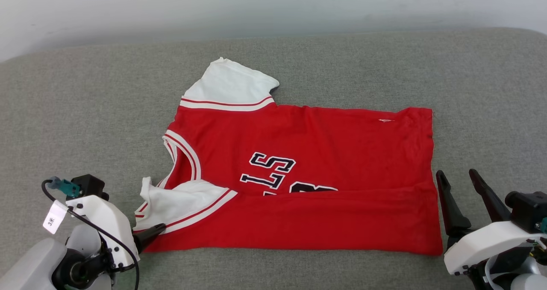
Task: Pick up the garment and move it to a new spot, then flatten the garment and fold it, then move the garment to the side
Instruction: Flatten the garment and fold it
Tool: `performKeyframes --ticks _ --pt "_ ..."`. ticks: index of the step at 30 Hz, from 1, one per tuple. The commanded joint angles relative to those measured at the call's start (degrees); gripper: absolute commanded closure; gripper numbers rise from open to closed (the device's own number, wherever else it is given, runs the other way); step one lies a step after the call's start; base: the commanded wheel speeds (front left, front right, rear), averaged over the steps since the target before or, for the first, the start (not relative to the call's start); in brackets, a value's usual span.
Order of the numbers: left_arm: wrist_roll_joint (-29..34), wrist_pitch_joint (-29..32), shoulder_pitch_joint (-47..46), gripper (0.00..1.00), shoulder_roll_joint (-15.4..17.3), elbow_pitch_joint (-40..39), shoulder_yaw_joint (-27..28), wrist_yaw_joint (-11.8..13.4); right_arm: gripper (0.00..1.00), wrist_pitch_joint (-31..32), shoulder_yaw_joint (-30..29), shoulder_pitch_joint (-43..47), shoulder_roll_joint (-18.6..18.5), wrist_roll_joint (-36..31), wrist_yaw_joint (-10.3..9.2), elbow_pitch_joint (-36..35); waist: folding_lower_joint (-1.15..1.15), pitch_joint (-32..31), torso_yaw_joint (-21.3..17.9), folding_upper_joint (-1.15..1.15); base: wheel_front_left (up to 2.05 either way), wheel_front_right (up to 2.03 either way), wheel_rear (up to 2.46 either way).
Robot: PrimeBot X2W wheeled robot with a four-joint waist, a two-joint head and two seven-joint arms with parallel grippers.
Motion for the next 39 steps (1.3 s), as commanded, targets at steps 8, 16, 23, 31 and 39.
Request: performKeyframes --ticks 8,16,23,31,39 --pt "0.6 1.1 3.1 1.00 -5.9 5.2 -5.0 -2.8 0.00 1.4 -1.4 -0.9 0.3 1.7 -0.04 0.3 0.00 0.8 -0.3 0.00 0.00 0.00 0.00" --pt "4.2 -5.4 0.7 1.00 -5.4 5.0 -3.9 -5.0 0.00 9.5 -4.7 0.0 -1.2 4.6 -0.04 1.9 0.00 -1.1 1.4 0.00 0.00 0.00 0.00" --pt "6.6 -10.0 1.5 1.00 -2.4 -1.2 -2.1 -3.4 0.00 29.9 -6.3 1.7 -3.5 6.3 -0.03 2.6 0.00 -3.1 2.5 0.00 0.00 0.00 0.00" --pt "8.0 -10.7 1.4 1.00 -0.9 -7.6 -1.8 -1.7 0.00 38.7 -1.9 0.1 -5.3 6.8 -0.04 2.0 0.00 -0.9 4.2 0.00 0.00 0.00 0.00" --pt "8.4 -12.0 1.2 1.00 -1.3 -8.5 -1.7 -2.0 0.00 40.4 2.5 -1.4 -4.5 7.9 -0.03 9.1 0.00 1.4 5.1 0.00 0.00 0.00 0.00"
